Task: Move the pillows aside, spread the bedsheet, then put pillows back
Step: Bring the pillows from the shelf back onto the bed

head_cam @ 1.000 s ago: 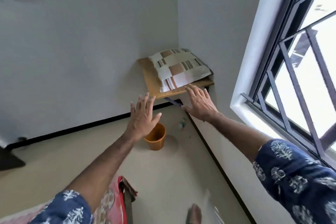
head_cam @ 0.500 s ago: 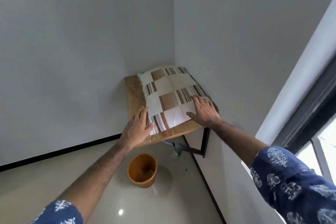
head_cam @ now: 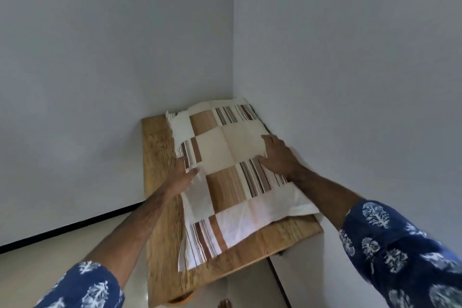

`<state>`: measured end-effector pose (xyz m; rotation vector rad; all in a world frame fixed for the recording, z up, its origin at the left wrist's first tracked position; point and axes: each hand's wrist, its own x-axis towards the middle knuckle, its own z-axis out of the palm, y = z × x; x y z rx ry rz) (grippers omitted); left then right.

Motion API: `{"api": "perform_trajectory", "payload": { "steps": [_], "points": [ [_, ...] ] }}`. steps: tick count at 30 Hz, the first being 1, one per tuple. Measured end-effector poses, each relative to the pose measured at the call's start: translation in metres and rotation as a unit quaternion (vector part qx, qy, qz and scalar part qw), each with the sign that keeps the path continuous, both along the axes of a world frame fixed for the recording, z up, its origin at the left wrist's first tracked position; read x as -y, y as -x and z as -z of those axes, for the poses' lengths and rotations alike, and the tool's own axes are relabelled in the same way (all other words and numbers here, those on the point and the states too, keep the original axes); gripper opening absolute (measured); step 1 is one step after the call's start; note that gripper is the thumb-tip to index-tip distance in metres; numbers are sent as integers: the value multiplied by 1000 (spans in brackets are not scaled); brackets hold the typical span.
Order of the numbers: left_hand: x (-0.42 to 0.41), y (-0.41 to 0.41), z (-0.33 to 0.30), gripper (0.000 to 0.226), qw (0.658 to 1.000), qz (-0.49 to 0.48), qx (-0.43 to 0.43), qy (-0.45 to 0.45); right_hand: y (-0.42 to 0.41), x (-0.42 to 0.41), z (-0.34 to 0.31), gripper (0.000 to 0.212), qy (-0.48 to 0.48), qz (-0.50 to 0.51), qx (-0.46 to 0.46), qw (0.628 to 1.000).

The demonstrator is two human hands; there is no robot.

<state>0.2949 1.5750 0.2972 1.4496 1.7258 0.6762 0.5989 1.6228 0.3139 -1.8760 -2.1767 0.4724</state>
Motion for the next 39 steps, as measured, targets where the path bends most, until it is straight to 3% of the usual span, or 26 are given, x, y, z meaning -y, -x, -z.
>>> {"api": "perform_trajectory", "payload": {
  "steps": [3,6,10,12,15,18,20,23,26,29,33,37,39],
  "points": [
    [-49,7,25,46,999,-18,32,1,6,-48,8,81,15,40,-21,999],
    [-90,26,92,60,997,-38,51,52,16,-82,30,89,47,74,-15,996],
    [-95,3,74,37,983,-135,112,61,30,-115,48,97,107,160,-73,979],
    [-95,-4,68,38,964,-213,150,59,32,-128,50,98,107,193,-106,970],
    [-102,0,70,45,934,-269,215,99,27,-146,48,91,108,176,-160,965],
    [-116,5,70,81,905,-265,289,164,24,-157,41,84,154,148,-185,959],
    [-116,0,54,75,900,-251,320,156,24,-161,30,69,155,129,-203,958],
    [-103,-8,26,48,896,-231,357,129,32,-160,16,51,134,123,-223,958],
    [-73,-2,4,37,890,-251,372,84,57,-141,-3,51,92,88,-277,952],
    [-30,22,-18,44,887,-287,362,28,92,-116,-22,50,67,30,-343,936],
    [59,64,-46,49,873,-354,330,-56,154,-66,-49,31,157,-16,-429,889],
    [182,97,-71,45,833,-450,292,-135,225,13,-62,24,226,-79,-431,870],
    [260,109,-81,42,813,-485,269,-178,264,73,-67,10,257,-130,-446,848]
  ]
}}
